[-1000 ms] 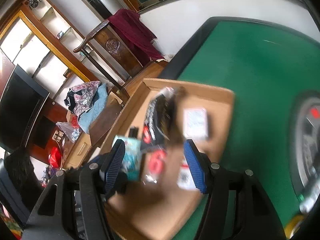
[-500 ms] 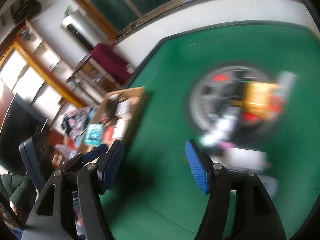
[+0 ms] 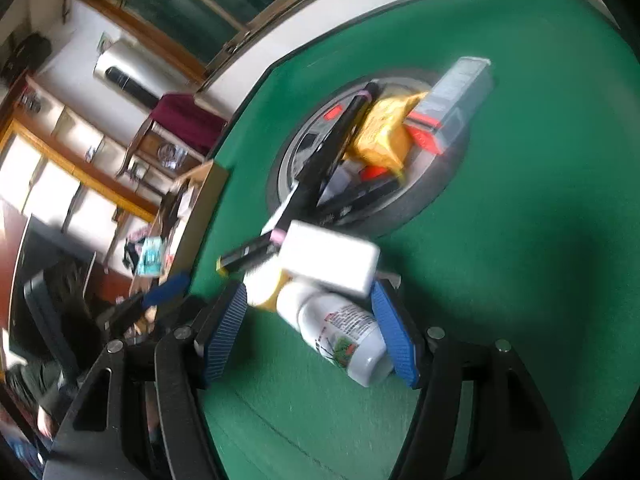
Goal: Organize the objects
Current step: 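Move both tools back toward the pile on the round base, then grasp the yellow-lidded round jar with the left tool while the right tool grasps the white bottle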
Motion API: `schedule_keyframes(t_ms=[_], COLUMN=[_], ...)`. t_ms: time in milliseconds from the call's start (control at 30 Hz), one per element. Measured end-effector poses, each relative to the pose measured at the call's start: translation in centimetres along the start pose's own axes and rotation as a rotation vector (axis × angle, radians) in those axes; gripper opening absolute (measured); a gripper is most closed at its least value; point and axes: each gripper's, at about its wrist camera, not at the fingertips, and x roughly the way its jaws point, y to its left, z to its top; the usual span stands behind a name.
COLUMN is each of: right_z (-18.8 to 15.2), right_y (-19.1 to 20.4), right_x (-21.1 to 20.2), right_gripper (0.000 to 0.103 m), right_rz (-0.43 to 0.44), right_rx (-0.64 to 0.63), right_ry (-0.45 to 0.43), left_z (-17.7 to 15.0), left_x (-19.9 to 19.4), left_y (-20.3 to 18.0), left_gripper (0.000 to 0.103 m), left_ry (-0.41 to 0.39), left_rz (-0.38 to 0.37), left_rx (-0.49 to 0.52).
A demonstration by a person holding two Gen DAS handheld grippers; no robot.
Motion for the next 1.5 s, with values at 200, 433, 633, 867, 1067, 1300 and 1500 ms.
schedule_keyframes(t_ms=[200,433,633,867,1067,1300,1500], right_z=[-2.9,-2.8,-3.1,-2.2,-2.3,-2.3,-2.4], right_y=[1.8,4.6,4.2,0.8,0.7,1.3,1.7], right_x=[1.4,3.7,3.2,1.3,0.9,1.3,1.4], right_gripper=[0.065,0.032,0.031,0.032,0.032,0.032,0.032], right_rz=[-0.059,-0.281,-0.375,-0.316,-0.307,-0.315,-0.305], right_rx=[-0.138,-0.329,-0.379,-0.253,-0.249,-0.257,-0.267], right_ry=[0.083,0.065,0.017,-0.007,-0.01,-0.016,-0.012], left_z=[-0.2,-0.1,0.2,0.6,1.9,1.2,-0.3], left_x=[0.2,0.7,1.1,3.3,5.9,6.3,4.6], left_y=[0.5,-0.6,-2.5,-5.3,-6.3,-5.8,-5.0], left_gripper=[0.058,0.058,0.058,0.06,0.059,0.035,0.034], left_ry=[0.002,0.011,0.019,0.047,0.049,0.034,0.018], left_rz=[-0.003,-0.002,-0.026,-0.034,0.036,0.048,0.071], left_rx=[-0.012,0.022,0.09,0.185,0.201,0.156,0.155])
